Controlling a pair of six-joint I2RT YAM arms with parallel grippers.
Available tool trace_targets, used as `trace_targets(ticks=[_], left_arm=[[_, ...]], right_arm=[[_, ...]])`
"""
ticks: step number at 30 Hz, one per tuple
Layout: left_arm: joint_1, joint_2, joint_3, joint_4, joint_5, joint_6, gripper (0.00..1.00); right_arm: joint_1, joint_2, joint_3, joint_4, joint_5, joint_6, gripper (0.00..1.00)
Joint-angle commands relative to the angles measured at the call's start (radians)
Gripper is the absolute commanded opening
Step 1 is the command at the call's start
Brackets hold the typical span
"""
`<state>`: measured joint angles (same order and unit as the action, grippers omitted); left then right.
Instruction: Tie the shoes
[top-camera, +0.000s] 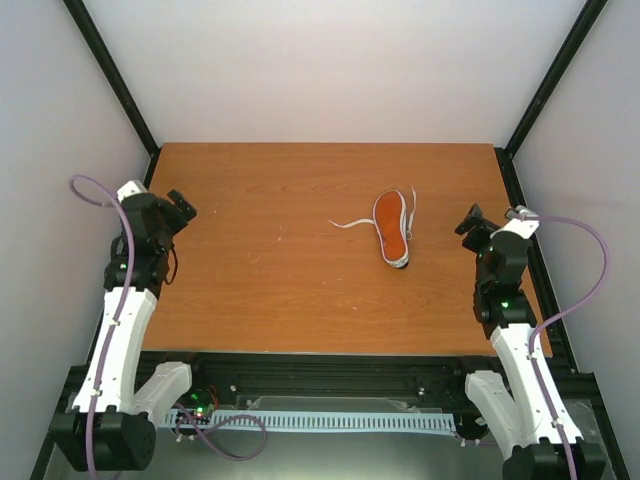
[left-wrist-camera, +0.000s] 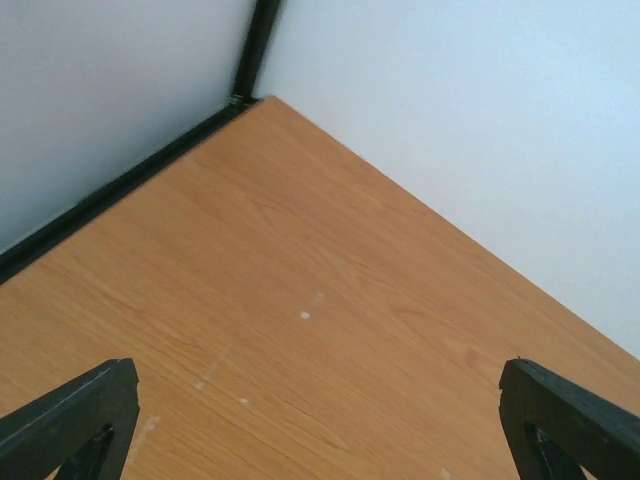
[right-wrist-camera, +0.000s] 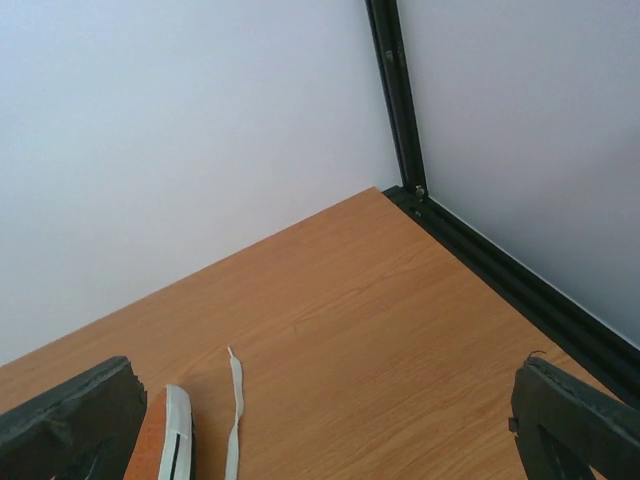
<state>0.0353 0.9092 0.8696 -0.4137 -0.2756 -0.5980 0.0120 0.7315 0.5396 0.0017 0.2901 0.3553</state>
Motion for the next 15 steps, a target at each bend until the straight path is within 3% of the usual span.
trace_targets(ticks=[1,5,9,15], left_arm=[[0.003,0.01,0.157,-0.238,0.266,0.081,1.0],[0.004,0.069,0.3,-0.349,0.467,0.157,1.0],[0.003,0.088,0.361,-0.35,0.58,0.238,1.0],[0.003,0.074,0.23,-0.256,0.362,0.277,1.0]], right_arm=[[0.0,-0.024,0.067,-0.127,0.048,0.023,1.0],[0.0,0.013,0.084,-0.127,-0.003,0.07,1.0],[0.001,0.092,0.106,-0.129,-0.207,0.072,1.0],[0.039,0.275,0.093,-0.122,-0.534,0.094,1.0]])
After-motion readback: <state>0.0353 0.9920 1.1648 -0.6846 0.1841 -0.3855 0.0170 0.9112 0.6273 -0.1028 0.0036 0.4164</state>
